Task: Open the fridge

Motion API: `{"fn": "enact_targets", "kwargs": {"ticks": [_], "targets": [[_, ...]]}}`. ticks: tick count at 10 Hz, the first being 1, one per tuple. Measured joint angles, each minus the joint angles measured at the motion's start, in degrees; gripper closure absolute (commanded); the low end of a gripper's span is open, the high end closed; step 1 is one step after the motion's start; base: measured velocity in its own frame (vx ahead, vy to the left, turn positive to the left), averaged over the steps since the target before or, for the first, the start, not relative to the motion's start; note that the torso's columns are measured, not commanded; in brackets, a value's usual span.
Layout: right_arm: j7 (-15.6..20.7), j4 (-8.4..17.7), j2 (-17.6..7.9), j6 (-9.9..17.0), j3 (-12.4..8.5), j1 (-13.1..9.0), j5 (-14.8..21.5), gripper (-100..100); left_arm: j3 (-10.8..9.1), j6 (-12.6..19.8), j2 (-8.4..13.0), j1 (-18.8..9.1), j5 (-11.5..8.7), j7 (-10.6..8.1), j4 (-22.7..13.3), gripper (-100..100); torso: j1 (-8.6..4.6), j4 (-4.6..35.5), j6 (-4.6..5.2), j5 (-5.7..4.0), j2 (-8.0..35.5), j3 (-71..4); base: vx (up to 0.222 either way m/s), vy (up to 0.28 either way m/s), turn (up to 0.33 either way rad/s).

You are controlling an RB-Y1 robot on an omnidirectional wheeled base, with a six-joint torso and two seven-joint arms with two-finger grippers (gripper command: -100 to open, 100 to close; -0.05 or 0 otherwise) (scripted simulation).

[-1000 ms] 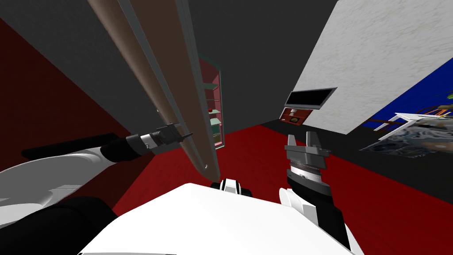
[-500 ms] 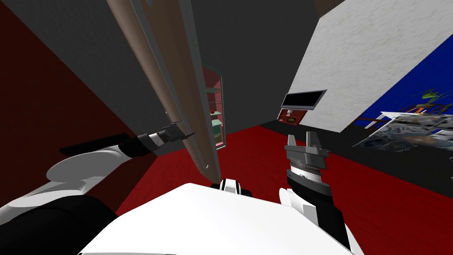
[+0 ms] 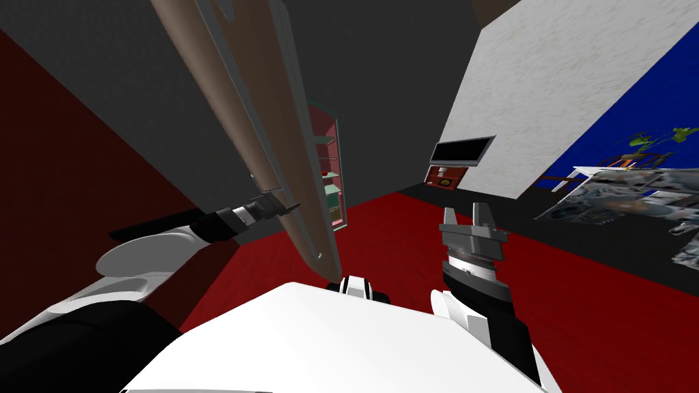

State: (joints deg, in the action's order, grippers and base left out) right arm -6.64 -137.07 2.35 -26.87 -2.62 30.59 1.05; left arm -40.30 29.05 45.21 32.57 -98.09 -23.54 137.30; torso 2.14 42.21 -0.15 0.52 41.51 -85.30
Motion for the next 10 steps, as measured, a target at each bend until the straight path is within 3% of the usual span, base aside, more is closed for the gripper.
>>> {"fn": "enact_targets", "kwargs": {"ticks": [1,2,3,5,6,7,10], "targets": [[0.0,0.0,0.0,0.0,0.0,0.0,0.0,0,2.31,-0.7,-1.0,-1.8,1.6,-1.31,-0.7,100,0.12,-0.2,-0.23,0.26,0.0,0.2,-0.183,0.166,-0.076],[0.0,0.0,0.0,0.0,0.0,0.0,0.0,0,3.19,-0.4,-1.1,-3.0,3.0,-2.20,-1.0,100,0.16,-0.1,-0.44,0.22,-0.1,0.1,-0.160,0.095,0.008],[0.0,0.0,0.0,0.0,0.0,0.0,0.0,0,3.41,0.3,-1.5,-4.0,3.5,-1.73,-1.5,-100,0.00,-0.1,-0.43,0.08,-0.4,-0.2,-0.191,0.003,-0.230],[0.0,0.0,0.0,0.0,0.0,0.0,0.0,0,3.72,2.8,-2.7,-8.1,7.9,-2.31,-3.6,-100,-0.95,-0.5,-0.04,-0.02,-0.7,-0.2,-0.106,-0.018,-0.066],[0.0,0.0,0.0,0.0,0.0,0.0,0.0,0,3.64,3.8,-3.0,-9.6,8.2,-1.78,-4.2,-100,-1.10,-0.4,-0.06,-0.17,-0.7,-0.3,-0.091,-0.033,-0.201],[0.0,0.0,0.0,0.0,0.0,0.0,0.0,0,2.91,6.0,-3.3,-11.7,9.8,-2.15,-5.6,-100,-0.91,-0.2,-0.03,-0.22,-0.5,-0.2,-0.098,-0.017,-0.150],[0.0,0.0,0.0,0.0,0.0,0.0,0.0,0,1.97,10.3,-5.9,-16.9,13.0,-0.56,-8.6,-100,-0.39,0.0,-0.28,-0.04,0.1,0.2,-0.092,-0.003,-0.114]]}}
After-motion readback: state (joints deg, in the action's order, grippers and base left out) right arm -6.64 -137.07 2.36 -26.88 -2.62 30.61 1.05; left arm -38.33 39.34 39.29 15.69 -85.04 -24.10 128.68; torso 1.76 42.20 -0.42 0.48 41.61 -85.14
